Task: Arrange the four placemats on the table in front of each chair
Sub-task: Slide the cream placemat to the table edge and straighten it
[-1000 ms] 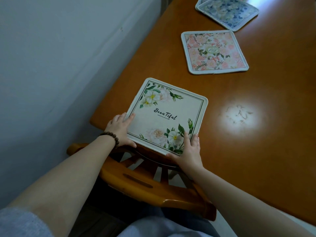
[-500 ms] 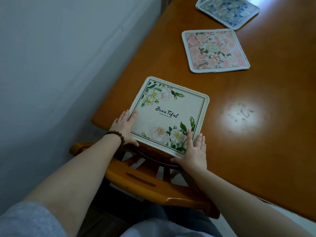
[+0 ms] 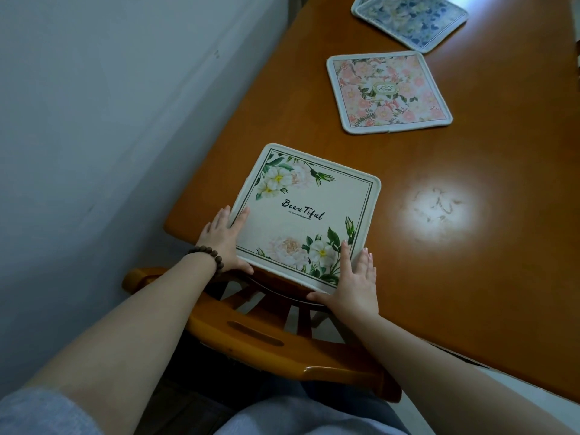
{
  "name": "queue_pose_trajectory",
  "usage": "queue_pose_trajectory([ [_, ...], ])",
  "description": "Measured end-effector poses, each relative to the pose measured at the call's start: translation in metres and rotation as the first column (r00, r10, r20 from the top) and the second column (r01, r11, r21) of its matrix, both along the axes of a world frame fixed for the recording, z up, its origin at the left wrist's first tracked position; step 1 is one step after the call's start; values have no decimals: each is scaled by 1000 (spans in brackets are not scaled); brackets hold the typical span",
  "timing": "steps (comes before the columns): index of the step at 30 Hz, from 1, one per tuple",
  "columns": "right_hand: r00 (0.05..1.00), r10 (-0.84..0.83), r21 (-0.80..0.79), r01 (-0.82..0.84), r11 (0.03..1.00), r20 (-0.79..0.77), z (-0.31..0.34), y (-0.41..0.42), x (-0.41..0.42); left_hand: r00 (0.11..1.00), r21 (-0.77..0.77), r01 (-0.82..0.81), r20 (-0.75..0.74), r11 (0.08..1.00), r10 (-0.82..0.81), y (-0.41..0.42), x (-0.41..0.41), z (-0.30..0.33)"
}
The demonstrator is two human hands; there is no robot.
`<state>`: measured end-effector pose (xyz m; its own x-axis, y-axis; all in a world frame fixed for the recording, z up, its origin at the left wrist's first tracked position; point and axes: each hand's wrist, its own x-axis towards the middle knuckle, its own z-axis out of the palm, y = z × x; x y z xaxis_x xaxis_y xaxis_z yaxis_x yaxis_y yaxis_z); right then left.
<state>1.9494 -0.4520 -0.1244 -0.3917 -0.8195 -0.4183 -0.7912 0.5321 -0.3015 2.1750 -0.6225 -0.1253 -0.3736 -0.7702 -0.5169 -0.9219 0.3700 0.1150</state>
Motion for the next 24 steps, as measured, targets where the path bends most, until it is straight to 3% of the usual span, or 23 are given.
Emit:
queue_pose_trajectory([
  [12,997,-63,-64,60,996,-41,12,-12,-44,994,-174,-12,-106,985,-7,15,-58,28],
  [24,983,-170,-103,163,981,-63,4,12,-80,981,-178,13,-189,984,-48,44,-127,19],
])
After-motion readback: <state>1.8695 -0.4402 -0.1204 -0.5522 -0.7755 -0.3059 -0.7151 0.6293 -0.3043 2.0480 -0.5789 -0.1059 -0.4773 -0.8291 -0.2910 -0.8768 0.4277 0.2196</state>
